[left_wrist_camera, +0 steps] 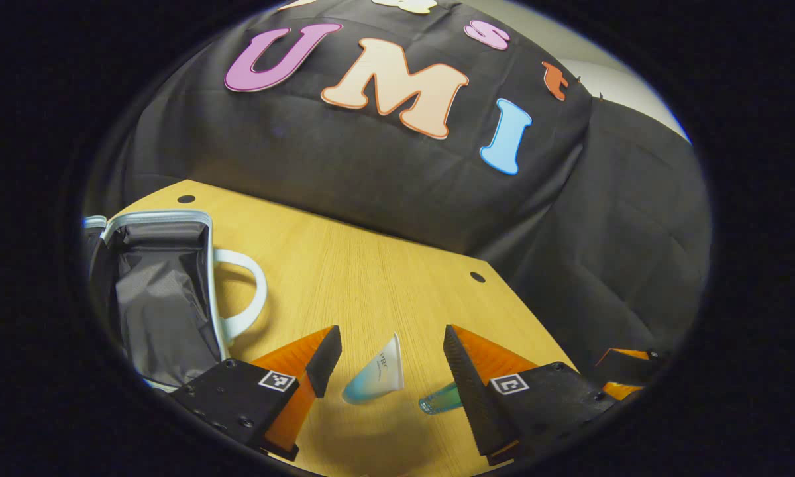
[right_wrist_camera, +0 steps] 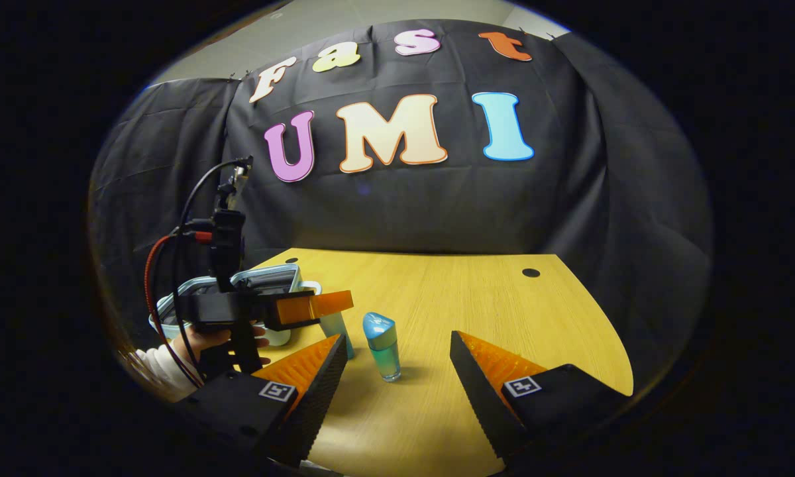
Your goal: First open the suitcase, pack the skin care products into it, and then close the suitcase.
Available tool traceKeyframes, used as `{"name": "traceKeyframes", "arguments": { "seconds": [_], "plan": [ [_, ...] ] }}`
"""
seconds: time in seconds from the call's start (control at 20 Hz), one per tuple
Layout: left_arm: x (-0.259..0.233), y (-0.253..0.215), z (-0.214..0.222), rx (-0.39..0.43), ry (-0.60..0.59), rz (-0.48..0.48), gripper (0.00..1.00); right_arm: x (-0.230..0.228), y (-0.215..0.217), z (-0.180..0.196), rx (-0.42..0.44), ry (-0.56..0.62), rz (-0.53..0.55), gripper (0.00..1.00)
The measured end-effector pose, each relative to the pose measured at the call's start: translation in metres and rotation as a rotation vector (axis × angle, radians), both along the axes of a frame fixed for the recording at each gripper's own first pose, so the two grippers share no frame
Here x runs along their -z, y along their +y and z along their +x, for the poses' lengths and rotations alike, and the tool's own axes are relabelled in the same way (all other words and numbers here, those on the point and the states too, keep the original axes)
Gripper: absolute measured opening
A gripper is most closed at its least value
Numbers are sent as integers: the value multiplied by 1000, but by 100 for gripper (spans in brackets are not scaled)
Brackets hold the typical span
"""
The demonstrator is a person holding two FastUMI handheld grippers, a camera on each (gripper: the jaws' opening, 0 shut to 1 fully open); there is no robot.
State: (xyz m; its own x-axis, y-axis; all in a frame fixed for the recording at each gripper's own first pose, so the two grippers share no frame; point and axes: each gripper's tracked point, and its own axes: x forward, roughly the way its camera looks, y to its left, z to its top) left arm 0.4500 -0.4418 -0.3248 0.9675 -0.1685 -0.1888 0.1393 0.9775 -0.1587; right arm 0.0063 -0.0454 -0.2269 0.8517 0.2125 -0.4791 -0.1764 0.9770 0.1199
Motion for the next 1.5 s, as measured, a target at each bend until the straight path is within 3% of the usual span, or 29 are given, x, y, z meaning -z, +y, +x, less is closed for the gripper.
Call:
{"name": "traceKeyframes", "arguments": {
  "seconds": [0.15, 0.25, 0.4, 0.5, 0.55, 0.6, 0.65, 0.7, 1.0, 1.25, 1.5],
  "plan": [
    [28, 0, 8, -11, 47, 26, 77, 8, -7, -1, 14, 5, 8, 98],
    [41, 0, 11, -15, 71, 45, 80, 12, -10, -1, 18, 8, 8, 96],
    [56, 5, 18, -39, 92, 76, 68, 19, -14, -2, 22, 16, 2, 98],
    [65, 12, 19, -67, 113, 94, 43, 23, -15, -3, 22, 20, -5, 98],
    [65, 12, 22, -70, 112, 88, 37, 26, -14, -3, 20, 23, -9, 98],
    [62, 15, 24, -76, 95, 88, 38, 29, -15, -2, 18, 28, -13, 96],
    [60, 16, 24, -77, 92, 78, 29, 34, -14, -2, 15, 34, -15, 96],
    [60, 16, 23, -75, 100, 64, 25, 36, -12, -1, 12, 35, -15, 95],
    [29, 14, 6, -42, 118, -80, 20, 55, 14, 18, -37, 40, -9, 98],
    [-43, 24, -29, -9, 48, -91, 20, 73, 40, 38, -66, 64, 23, 98],
    [-101, 93, -61, -118, 1, -60, 20, 97, 61, 63, -90, 65, 53, 98]
  ]
}}
